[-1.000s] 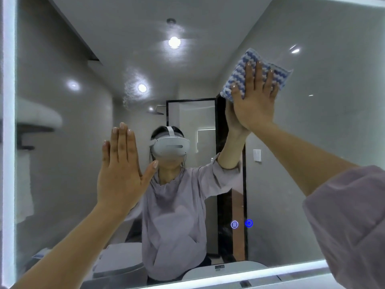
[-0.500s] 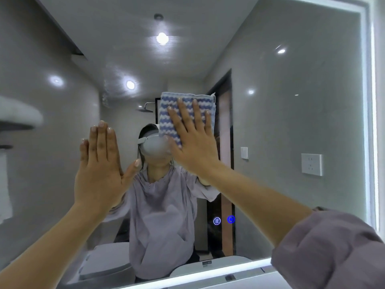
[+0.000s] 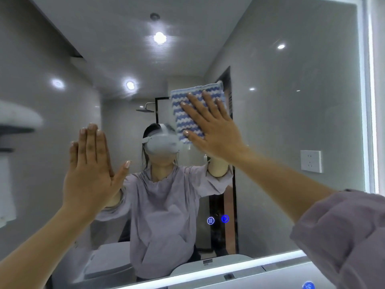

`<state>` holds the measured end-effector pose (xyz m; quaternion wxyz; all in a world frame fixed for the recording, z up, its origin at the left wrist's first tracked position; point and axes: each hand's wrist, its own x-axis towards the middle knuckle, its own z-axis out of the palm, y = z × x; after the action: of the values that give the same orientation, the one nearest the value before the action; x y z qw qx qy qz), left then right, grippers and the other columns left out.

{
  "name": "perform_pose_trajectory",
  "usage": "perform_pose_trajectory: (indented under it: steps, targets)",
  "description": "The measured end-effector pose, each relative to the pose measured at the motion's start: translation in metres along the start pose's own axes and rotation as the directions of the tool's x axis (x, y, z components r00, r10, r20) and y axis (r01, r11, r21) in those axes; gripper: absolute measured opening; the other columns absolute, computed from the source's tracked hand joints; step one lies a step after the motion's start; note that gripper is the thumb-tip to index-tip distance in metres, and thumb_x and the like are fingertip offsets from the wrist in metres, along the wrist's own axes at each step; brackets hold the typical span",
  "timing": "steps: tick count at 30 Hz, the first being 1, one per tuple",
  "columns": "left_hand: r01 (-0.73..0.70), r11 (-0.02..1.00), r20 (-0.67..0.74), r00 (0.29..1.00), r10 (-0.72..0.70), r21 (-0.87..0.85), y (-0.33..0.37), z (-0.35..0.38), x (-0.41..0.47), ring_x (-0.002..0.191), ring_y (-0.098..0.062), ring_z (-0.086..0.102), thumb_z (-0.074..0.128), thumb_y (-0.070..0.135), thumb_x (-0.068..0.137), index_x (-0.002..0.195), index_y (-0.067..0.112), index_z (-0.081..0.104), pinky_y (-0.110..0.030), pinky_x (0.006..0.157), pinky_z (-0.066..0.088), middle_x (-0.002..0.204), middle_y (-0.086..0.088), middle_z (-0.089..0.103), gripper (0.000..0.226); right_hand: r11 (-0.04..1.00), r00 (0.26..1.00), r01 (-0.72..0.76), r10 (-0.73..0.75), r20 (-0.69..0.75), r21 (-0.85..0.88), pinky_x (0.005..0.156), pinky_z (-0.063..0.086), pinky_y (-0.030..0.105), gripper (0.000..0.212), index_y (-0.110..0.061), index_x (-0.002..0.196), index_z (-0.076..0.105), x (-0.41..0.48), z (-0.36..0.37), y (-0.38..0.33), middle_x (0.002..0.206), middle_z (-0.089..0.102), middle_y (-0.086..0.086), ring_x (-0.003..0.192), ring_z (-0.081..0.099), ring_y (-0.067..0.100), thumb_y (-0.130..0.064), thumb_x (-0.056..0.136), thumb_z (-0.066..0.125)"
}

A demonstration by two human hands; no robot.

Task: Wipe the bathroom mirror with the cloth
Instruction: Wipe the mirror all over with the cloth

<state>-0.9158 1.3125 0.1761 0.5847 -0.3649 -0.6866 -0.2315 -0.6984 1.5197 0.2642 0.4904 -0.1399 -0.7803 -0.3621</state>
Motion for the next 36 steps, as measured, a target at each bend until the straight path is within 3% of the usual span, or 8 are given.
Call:
perform_pose_trajectory:
  steps: [7, 13, 23, 26, 30, 34, 36]
  targets:
    - [0.0, 1.0, -0.004, 1.0, 0.0, 0.0, 0.002, -0.003, 0.001, 0.15, -0.029, -0.004, 0.021, 0.06, 0.092, 0.152, 0.001, -0.003, -0.037, 0.121, -0.008, 0.161, -0.018, -0.004, 0.088, 0.979, 0.979, -0.201, 0.201, 0.017, -0.02, 0.121, -0.004, 0.042, 0.07, -0.027, 0.153, -0.002, -0.016, 0.0, 0.06, 0.162, -0.002, -0.001, 0.149, -0.006, 0.022, -0.063, 0.095, 0.012]
    - [0.008, 1.0, -0.015, 1.0, -0.008, 0.0, 0.003, -0.002, 0.001, 0.15, -0.03, -0.004, 0.017, 0.061, 0.093, 0.152, -0.001, -0.002, -0.038, 0.122, -0.007, 0.161, -0.018, -0.005, 0.087, 0.893, 0.894, -0.447, 0.447, 0.008, 0.055, 0.12, -0.006, 0.04, 0.071, -0.029, 0.153, -0.006, -0.038, 0.0, 0.101, 0.163, -0.006, -0.002, 0.149, -0.01, 0.022, -0.063, 0.092, 0.009]
    - [0.008, 1.0, 0.016, 1.0, -0.008, -0.012, 0.003, -0.001, 0.001, 0.149, -0.03, -0.007, 0.02, 0.059, 0.093, 0.151, -0.003, -0.001, -0.043, 0.122, -0.004, 0.161, -0.019, -0.006, 0.087, 0.78, 0.789, -0.611, 0.614, 0.023, 0.137, 0.118, -0.009, 0.044, 0.069, -0.028, 0.154, -0.003, -0.037, 0.004, 0.08, 0.162, -0.007, -0.002, 0.148, -0.01, 0.025, -0.057, 0.094, 0.015]
    - [0.013, 1.0, 0.039, 0.999, -0.012, -0.016, 0.004, -0.004, 0.0, 0.149, -0.03, -0.009, 0.018, 0.059, 0.093, 0.151, -0.004, -0.002, -0.044, 0.122, -0.004, 0.161, -0.02, -0.007, 0.087, 0.777, 0.788, -0.613, 0.615, 0.032, 0.146, 0.117, -0.011, 0.044, 0.069, -0.026, 0.154, -0.003, -0.039, 0.008, 0.058, 0.162, -0.007, 0.001, 0.148, -0.011, 0.027, -0.056, 0.094, 0.015]
    - [0.024, 0.999, 0.061, 0.998, -0.022, -0.037, 0.005, -0.007, 0.0, 0.149, -0.029, -0.011, 0.018, 0.059, 0.093, 0.151, -0.004, -0.003, -0.044, 0.122, -0.004, 0.16, -0.019, -0.01, 0.088, 0.827, 0.838, -0.542, 0.546, 0.018, 0.153, 0.117, -0.013, 0.046, 0.073, -0.02, 0.154, 0.001, -0.045, 0.01, 0.023, 0.162, -0.004, 0.008, 0.148, -0.009, 0.032, -0.059, 0.093, 0.011]
    - [0.025, 0.998, 0.073, 0.997, -0.021, -0.055, 0.006, -0.008, 0.0, 0.149, -0.028, -0.013, 0.018, 0.059, 0.093, 0.151, -0.002, -0.007, -0.044, 0.122, -0.005, 0.16, -0.018, -0.013, 0.088, 0.878, 0.887, -0.458, 0.462, 0.0, 0.135, 0.118, -0.005, 0.054, 0.073, -0.013, 0.154, 0.004, -0.049, 0.017, -0.014, 0.161, -0.005, 0.012, 0.147, -0.007, 0.038, -0.049, 0.098, 0.034]
    - [0.024, 0.998, 0.076, 0.997, -0.02, -0.064, 0.006, -0.008, 0.0, 0.149, -0.029, -0.012, 0.018, 0.059, 0.092, 0.151, -0.003, -0.006, -0.045, 0.122, -0.004, 0.16, -0.018, -0.012, 0.088, 0.891, 0.903, -0.423, 0.429, -0.003, 0.163, 0.118, -0.004, 0.056, 0.073, -0.013, 0.153, 0.003, -0.049, 0.018, -0.033, 0.161, -0.003, 0.012, 0.147, -0.005, 0.038, -0.048, 0.098, 0.035]
